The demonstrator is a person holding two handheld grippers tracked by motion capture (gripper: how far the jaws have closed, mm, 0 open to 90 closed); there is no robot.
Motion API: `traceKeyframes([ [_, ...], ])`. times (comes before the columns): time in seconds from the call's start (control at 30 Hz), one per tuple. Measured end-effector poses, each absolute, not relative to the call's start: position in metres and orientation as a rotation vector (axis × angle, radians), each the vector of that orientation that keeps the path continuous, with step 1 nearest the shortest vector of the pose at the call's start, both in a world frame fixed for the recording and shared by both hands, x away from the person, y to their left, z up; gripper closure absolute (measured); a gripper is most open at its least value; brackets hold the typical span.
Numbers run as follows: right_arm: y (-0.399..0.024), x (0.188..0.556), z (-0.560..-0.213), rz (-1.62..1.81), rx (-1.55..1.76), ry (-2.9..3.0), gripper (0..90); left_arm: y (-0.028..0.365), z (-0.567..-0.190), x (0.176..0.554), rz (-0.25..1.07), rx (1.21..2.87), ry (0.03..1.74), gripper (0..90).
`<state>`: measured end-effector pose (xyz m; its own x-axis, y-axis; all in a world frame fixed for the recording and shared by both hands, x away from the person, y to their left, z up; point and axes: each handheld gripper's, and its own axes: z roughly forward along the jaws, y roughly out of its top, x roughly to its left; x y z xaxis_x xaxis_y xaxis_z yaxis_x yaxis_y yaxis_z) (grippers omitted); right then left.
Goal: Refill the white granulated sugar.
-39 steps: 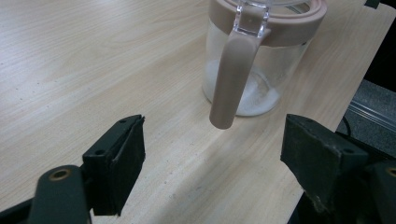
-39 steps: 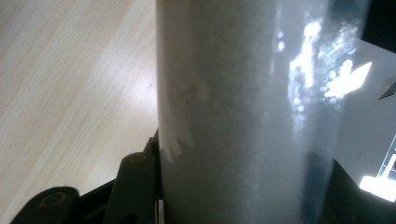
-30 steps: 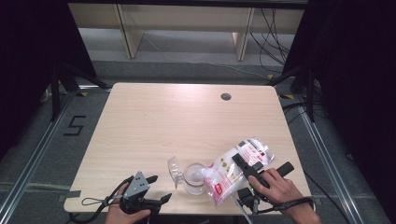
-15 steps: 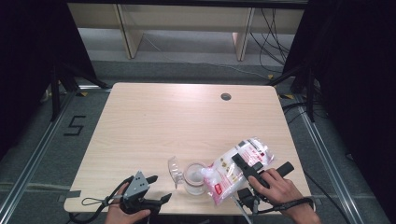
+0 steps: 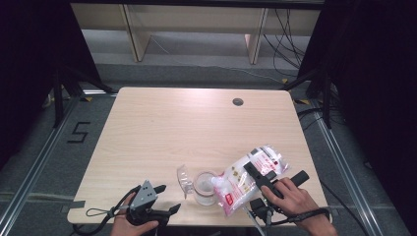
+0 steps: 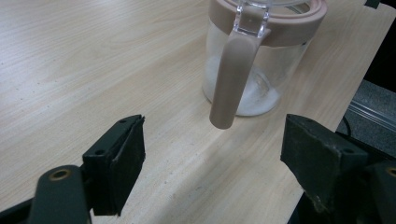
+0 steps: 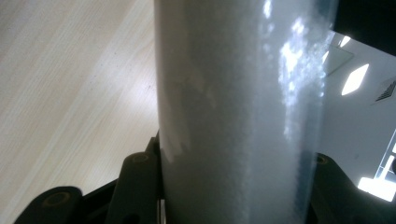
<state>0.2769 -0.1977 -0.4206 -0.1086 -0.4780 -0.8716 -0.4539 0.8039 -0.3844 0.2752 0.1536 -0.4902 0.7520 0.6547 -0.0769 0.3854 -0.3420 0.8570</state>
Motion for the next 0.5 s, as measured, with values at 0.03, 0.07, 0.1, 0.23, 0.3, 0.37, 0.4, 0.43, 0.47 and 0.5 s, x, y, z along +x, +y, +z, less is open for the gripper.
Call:
traceKeyframes([
  [0.03, -0.1977, 0.2769, -0.4206, -0.024, -0.729, 1.733, 58.4, 0.1536, -0.4902, 0.2752, 0.347, 1.973, 0.788, 21.3],
  [0.07, -0.1978, 0.2769, -0.4206, -0.023, -0.729, 1.733, 58.4, 0.1536, -0.4901, 0.2752, 0.347, 1.973, 0.788, 21.3],
  [0.1, -0.1979, 0.2769, -0.4206, -0.024, -0.728, 1.735, 58.4, 0.1536, -0.4901, 0.2752, 0.347, 1.974, 0.787, 21.3],
  [0.23, -0.1981, 0.2769, -0.4203, -0.025, -0.727, 1.731, 58.5, 0.1536, -0.4902, 0.2753, 0.347, 1.973, 0.788, 21.3],
  [0.3, -0.1981, 0.2769, -0.4202, -0.025, -0.726, 1.733, 58.5, 0.1533, -0.4904, 0.2751, 0.345, 1.972, 0.789, 21.3],
  [0.37, -0.1981, 0.2770, -0.4204, -0.022, -0.728, 1.734, 58.6, 0.1534, -0.4903, 0.2752, 0.347, 1.973, 0.788, 21.3],
  [0.4, -0.1981, 0.2769, -0.4205, -0.022, -0.728, 1.734, 58.6, 0.1535, -0.4903, 0.2752, 0.347, 1.973, 0.788, 21.3],
  [0.43, -0.1978, 0.2769, -0.4206, -0.024, -0.728, 1.734, 58.6, 0.1535, -0.4903, 0.2753, 0.348, 1.974, 0.788, 21.3],
  [0.47, -0.1977, 0.2769, -0.4205, -0.022, -0.728, 1.734, 58.7, 0.1534, -0.4903, 0.2752, 0.347, 1.973, 0.788, 21.3],
  [0.5, -0.1976, 0.2768, -0.4206, -0.022, -0.729, 1.733, 58.7, 0.1542, -0.4899, 0.2765, 0.359, 1.985, 0.762, 21.3],
])
